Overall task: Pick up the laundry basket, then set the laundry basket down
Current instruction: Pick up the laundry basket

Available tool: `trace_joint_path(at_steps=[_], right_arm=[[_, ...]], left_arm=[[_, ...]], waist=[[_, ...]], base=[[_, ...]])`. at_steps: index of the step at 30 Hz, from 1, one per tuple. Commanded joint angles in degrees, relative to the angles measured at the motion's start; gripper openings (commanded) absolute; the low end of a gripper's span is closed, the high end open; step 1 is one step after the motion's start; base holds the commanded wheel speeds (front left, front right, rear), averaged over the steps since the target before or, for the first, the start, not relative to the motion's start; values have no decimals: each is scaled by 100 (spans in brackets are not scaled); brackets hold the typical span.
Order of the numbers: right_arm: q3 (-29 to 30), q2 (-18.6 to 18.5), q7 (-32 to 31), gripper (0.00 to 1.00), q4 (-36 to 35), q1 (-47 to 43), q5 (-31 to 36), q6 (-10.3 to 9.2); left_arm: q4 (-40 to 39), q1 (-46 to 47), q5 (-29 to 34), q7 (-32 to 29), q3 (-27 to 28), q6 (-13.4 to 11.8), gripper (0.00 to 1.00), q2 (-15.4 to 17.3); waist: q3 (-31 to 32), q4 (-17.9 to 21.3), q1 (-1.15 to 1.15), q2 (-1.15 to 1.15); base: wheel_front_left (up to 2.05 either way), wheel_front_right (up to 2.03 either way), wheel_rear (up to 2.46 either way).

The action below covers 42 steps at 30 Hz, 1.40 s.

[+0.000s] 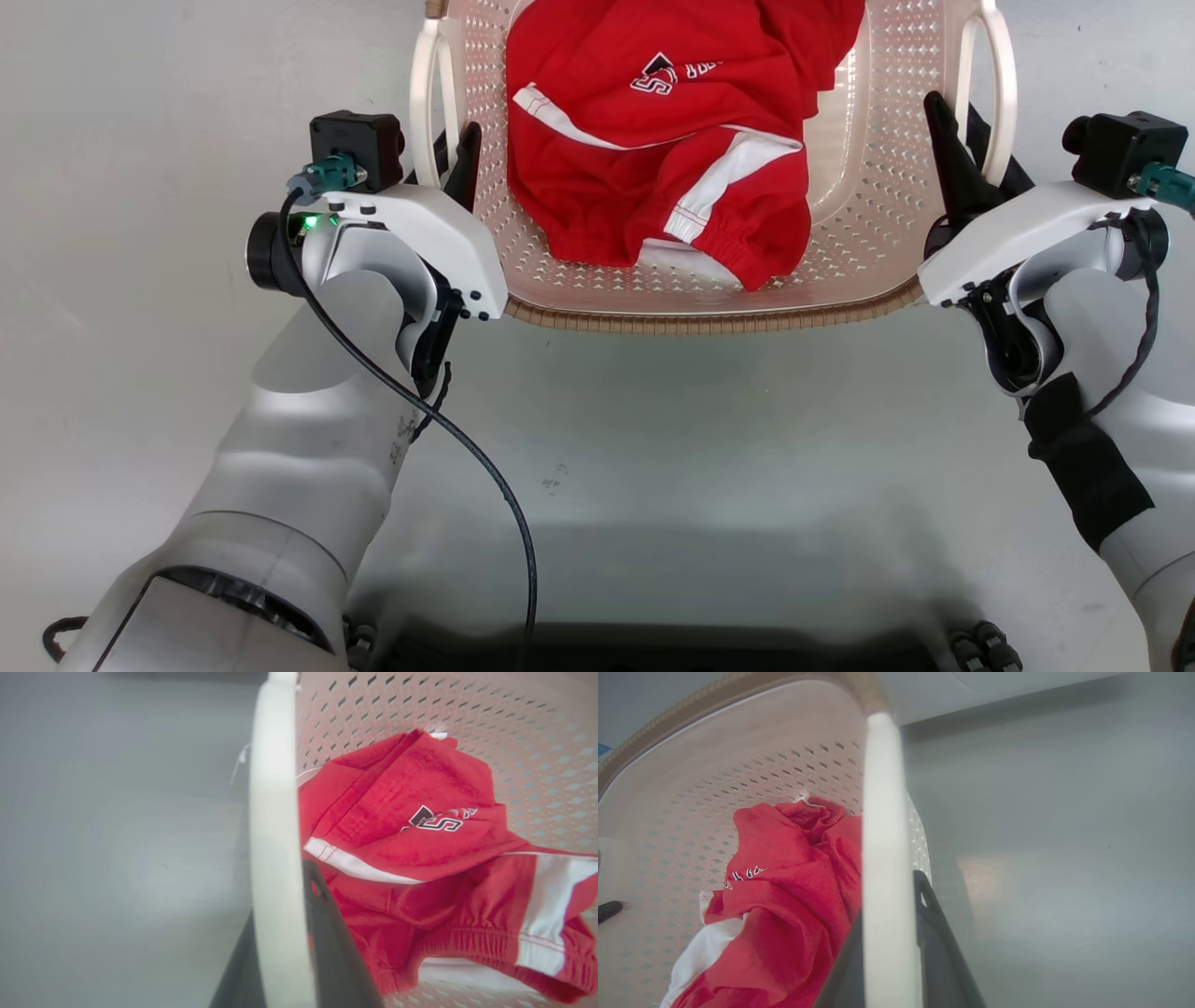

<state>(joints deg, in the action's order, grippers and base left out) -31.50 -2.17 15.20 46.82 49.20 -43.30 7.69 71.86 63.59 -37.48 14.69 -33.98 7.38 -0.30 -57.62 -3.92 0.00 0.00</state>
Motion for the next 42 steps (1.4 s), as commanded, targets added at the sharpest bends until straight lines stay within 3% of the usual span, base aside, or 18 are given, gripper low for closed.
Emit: trace_joint_path(at_steps=[1, 15, 42], right_arm=[[-91, -167, -21, 0, 206, -224, 34, -20], [-348, -96, -394, 0, 1052, -30, -202, -20], [-1252, -72, -918, 0, 1206, -668, -1061, -20]], left_arm=[[77, -100, -33, -27, 19, 9, 0, 320], [187, -415, -229, -391, -79, 10, 0, 373], [208, -1566, -712, -1102, -209, 11, 0, 662]], waist=[[41, 2, 0, 0], [545, 47, 0, 0], [2246, 144, 0, 0]], base=[[0, 0, 0], [0, 0, 0], [0, 0, 0]])
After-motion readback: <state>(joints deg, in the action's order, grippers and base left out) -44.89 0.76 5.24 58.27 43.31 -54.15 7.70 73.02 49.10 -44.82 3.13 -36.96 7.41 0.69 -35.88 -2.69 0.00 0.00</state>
